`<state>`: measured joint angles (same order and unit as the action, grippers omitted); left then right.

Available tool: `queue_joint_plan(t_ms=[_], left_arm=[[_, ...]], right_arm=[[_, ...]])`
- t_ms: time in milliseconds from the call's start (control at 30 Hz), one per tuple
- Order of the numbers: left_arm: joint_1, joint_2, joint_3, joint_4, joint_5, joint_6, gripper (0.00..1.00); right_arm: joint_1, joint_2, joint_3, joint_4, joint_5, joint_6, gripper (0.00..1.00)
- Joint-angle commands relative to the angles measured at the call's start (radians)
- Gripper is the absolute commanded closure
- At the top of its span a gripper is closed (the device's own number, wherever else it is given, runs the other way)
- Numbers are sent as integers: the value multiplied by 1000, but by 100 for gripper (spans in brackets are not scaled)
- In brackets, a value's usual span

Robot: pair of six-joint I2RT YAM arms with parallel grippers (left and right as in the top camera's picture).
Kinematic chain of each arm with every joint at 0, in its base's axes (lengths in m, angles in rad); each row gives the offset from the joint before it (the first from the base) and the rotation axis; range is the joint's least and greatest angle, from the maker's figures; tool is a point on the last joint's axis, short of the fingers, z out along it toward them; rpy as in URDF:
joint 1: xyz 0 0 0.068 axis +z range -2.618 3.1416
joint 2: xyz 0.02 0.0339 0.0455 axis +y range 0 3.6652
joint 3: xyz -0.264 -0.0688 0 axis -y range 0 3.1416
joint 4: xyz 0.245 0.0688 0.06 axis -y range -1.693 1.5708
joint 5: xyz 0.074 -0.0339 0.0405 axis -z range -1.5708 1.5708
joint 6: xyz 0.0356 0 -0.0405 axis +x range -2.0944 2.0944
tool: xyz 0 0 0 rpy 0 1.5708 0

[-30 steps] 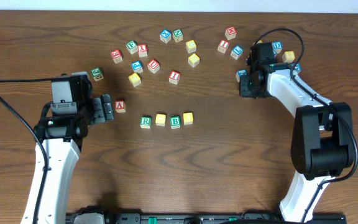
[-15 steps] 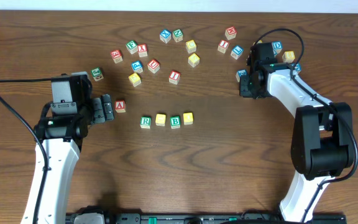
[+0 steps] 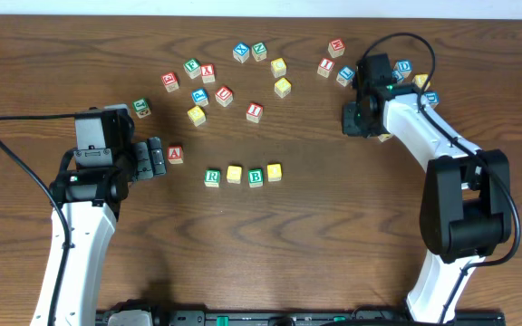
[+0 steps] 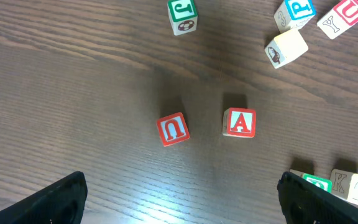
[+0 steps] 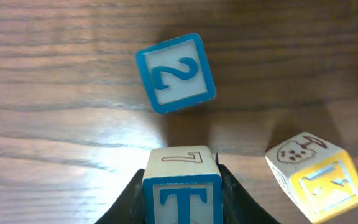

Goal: Spell out ROBOT
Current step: 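Carry the T block to the right end of the center row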

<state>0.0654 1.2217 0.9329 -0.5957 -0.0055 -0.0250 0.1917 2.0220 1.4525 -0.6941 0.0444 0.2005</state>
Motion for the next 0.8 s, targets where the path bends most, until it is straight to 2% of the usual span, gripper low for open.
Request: queue_joint_plan(t_ms=[0, 400, 533, 767], left_arm=[[3, 0, 29, -2, -2, 4, 4], [3, 0, 29, -2, -2, 4, 4], [3, 0, 29, -2, -2, 4, 4], [3, 0, 29, -2, -2, 4, 4]], right_arm=[[32, -4, 76, -34, 45, 16, 83], [183, -229, 90, -68, 88, 39, 87], [254, -289, 86, -92, 176, 65, 88], [330, -309, -29, -53, 200, 105, 88]])
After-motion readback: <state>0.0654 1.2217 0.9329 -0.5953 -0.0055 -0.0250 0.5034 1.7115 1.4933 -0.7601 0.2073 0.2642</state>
